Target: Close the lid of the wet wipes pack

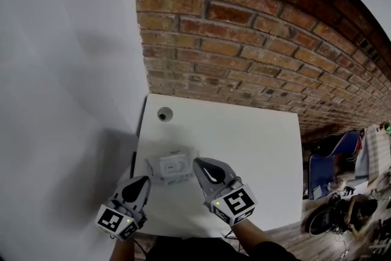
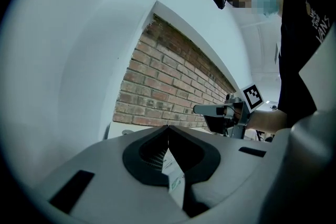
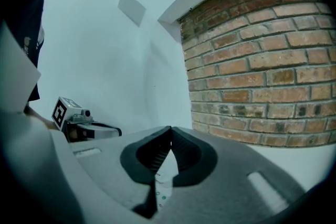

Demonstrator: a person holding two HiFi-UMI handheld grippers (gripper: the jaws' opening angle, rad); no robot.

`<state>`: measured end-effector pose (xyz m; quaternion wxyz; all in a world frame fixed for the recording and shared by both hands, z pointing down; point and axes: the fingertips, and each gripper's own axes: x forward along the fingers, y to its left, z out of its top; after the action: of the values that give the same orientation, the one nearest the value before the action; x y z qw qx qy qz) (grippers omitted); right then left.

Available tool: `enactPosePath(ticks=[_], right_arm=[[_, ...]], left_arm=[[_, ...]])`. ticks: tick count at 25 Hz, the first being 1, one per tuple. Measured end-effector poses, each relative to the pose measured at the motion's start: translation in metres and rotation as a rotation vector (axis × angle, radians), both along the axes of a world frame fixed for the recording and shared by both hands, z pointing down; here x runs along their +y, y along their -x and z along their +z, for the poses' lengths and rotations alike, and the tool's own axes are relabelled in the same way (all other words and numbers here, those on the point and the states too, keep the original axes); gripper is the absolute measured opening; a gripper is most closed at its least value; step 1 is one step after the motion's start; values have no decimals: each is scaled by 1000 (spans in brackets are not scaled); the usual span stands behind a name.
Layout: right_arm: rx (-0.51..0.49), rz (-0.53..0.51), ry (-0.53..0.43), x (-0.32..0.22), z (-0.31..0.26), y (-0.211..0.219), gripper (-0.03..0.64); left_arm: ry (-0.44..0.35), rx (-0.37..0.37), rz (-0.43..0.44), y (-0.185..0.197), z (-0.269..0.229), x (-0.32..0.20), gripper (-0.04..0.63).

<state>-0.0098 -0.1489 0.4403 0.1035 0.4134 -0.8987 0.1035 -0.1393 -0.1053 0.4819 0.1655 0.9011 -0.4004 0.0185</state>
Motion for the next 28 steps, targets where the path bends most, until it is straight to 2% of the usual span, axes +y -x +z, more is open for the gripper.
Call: enactPosePath(ticks=[7,11,17,23,28], right_arm=[[25,-4,26,-17,22,10,-2],[32,-6,25,-28,36,13,-2],[54,-16,51,-42,52,19,-2],[101,-19,81,-53,73,23,-2],[117,-28,103,-57,85,27,-2]], left_arm=[[60,14,24,-6,37,-12,-2],[133,31,39,-15,43,-17,-2],[108,1,52,-14,70,-20,-2],[163,-27,65,-18,90,-21,-2],[182,-21,68,-19,98,-20,-2]])
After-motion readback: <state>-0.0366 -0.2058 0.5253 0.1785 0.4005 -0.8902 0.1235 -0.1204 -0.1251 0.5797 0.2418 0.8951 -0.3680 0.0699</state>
